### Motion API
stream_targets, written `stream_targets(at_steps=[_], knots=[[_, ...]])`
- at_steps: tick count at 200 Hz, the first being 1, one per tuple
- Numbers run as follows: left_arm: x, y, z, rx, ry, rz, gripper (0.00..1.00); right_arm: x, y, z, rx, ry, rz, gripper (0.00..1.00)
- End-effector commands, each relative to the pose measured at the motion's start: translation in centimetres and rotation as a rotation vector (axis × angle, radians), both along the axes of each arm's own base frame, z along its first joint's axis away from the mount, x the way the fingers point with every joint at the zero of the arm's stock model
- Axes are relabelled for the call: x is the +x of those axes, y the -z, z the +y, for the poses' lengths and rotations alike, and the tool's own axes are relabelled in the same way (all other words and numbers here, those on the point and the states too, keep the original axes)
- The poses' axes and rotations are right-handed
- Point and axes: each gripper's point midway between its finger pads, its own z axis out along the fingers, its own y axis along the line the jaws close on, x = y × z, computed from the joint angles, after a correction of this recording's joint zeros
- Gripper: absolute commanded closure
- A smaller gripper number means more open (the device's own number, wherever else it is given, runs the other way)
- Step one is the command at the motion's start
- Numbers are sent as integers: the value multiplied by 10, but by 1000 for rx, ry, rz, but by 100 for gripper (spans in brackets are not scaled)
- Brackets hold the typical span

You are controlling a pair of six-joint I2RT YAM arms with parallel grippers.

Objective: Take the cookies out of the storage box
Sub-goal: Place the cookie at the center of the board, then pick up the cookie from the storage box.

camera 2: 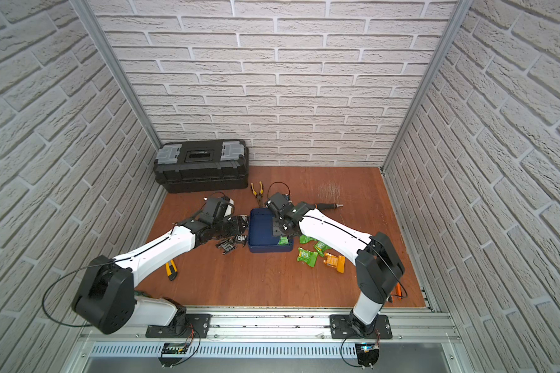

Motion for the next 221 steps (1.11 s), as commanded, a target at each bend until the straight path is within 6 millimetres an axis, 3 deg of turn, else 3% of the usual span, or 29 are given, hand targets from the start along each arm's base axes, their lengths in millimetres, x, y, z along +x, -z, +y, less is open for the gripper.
stream_targets(at_steps=[1,93,141,212,221], knots=[[4,-8,-5,-67,-31,-29,46,-1,8,8,2,42,30,39],[3,10,-14,-97,-9,47,51,10,44,21,3,109,92,40],[-6,25,-8,-69,-16,93,53,17,58,7,-22,166,95,40],[2,28,-16,-88,-16,105,54,21,73,-1,-60,191,110,40],[3,29,-17,-91,-12,109,55,20,86,-3,-86,192,132,40]])
